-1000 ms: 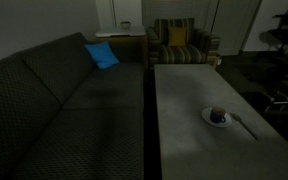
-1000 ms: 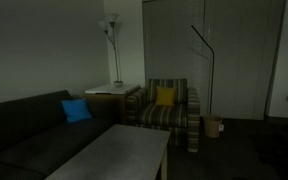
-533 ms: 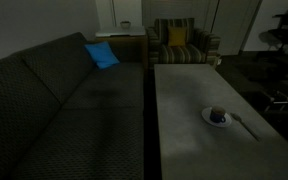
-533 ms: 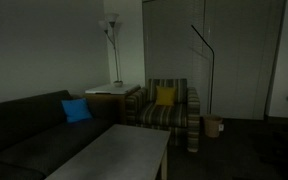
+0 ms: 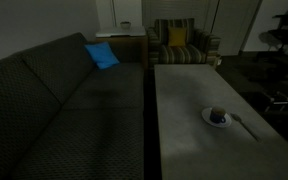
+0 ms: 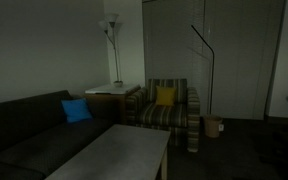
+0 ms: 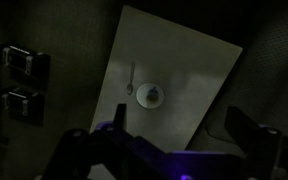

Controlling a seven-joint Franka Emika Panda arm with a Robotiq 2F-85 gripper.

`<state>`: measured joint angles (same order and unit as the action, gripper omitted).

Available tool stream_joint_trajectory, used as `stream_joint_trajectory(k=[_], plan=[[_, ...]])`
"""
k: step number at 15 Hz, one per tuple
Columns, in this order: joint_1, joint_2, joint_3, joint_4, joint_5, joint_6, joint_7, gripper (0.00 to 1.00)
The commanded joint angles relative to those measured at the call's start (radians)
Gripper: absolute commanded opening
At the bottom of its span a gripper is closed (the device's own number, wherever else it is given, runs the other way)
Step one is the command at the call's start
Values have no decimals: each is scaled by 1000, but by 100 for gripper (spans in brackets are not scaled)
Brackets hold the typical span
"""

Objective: Move the spoon to the left

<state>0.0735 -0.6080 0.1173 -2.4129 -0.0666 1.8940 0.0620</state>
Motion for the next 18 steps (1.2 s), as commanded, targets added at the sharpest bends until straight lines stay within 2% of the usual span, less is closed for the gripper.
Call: stream_joint_trajectory(k=[1,4,8,15,18], plan=[[15,-1,-16,-45,-36,111,-71,100],[5,54,-62,-74,-6,240,-105,100],[-16,164,-109,-90,0,353,-111,100],[-67,396,-163,-50,21,433,-76,100],[-93,492,-175,-13,28,417,-41,100]])
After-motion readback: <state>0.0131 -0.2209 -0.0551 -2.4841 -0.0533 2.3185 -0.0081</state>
